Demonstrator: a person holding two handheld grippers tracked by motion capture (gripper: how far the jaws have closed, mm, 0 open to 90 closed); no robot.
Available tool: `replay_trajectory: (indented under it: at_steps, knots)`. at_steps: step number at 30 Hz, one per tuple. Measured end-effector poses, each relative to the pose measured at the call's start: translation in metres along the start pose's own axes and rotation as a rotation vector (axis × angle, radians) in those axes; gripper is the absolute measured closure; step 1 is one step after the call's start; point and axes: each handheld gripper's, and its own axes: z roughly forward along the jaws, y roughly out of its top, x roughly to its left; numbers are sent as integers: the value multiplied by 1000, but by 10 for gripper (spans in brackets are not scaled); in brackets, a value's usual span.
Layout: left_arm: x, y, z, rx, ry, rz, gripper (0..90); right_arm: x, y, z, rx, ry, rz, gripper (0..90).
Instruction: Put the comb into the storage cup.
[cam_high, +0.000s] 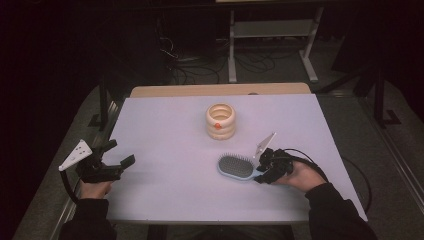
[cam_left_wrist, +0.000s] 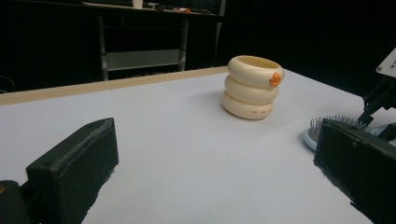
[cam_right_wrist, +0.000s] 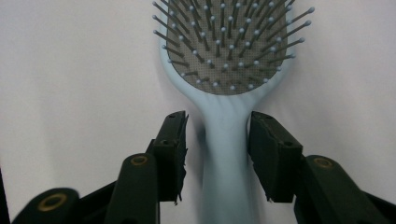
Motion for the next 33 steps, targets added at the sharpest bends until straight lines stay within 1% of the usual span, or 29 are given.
replay_trajectory:
  at_steps: [4, 7, 10, 18, 25, 33]
  knots:
    - [0, 0, 0, -1, 0, 0, 0, -1, 0, 2, 13, -6, 0, 629]
    - [0, 0, 0, 0, 0, 0, 0, 0, 0, 3, 22, -19, 2, 665]
    - [0, 0, 0, 0, 0, 0, 0, -1, 0, 3, 22, -6, 7, 676]
    - [0, 0, 0, -1, 0, 0, 0, -1, 0, 2, 23, 0, 5, 683]
    - [0, 0, 0, -2, -1, 1, 0, 0, 0, -1, 19, -13, -4, 683]
    - [0, 0, -1, 0, 0, 1, 0, 2, -1, -7, -4, -17, -9, 684]
